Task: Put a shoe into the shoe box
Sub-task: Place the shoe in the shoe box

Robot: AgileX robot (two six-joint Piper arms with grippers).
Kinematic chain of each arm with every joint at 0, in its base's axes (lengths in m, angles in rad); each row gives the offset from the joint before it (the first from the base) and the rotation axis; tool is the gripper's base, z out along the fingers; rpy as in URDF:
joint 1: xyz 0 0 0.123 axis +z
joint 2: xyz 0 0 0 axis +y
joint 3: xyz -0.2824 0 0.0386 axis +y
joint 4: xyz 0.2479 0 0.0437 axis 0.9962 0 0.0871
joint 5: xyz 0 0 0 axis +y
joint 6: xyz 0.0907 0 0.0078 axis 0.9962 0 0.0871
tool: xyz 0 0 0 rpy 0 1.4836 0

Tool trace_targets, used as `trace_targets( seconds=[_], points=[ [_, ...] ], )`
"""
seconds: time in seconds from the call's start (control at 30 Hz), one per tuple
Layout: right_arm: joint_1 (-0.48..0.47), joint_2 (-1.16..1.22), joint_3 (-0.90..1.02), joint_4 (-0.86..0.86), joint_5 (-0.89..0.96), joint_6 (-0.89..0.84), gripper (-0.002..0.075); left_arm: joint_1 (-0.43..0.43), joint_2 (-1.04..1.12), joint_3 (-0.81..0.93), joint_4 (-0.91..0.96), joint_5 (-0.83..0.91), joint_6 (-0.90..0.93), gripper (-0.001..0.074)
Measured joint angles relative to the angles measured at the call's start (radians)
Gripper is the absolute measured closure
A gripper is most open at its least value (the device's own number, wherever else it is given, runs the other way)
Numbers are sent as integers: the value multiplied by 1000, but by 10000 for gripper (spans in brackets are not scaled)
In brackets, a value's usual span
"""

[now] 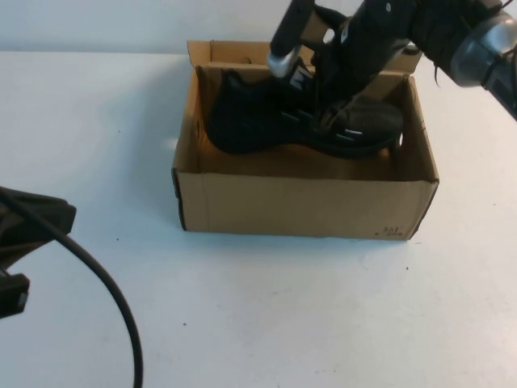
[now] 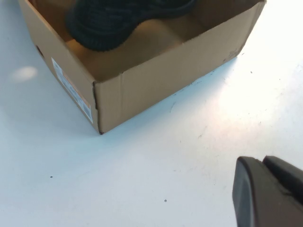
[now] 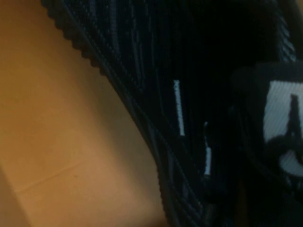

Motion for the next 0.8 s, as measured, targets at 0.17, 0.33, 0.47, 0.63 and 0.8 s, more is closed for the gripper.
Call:
trace_targets(
  seconds=[0.17,0.33,0.47,0.63,0.8],
  points=[
    [-41,57,-3,15,-37,0,708,0,0,0,0,-5,0,736],
    [-47,88,-4,44,-81,0,708,0,0,2,0,-7,0,736],
    [-47,107,-4,70,-113,0,708,0,0,2,0,-7,0,736],
    [-45,120,-4,71,-136,0,707,0,0,2,0,-7,0,736],
    [-45,123,-6,72,-161,22,622,0,0,2,0,-7,0,736]
  ],
)
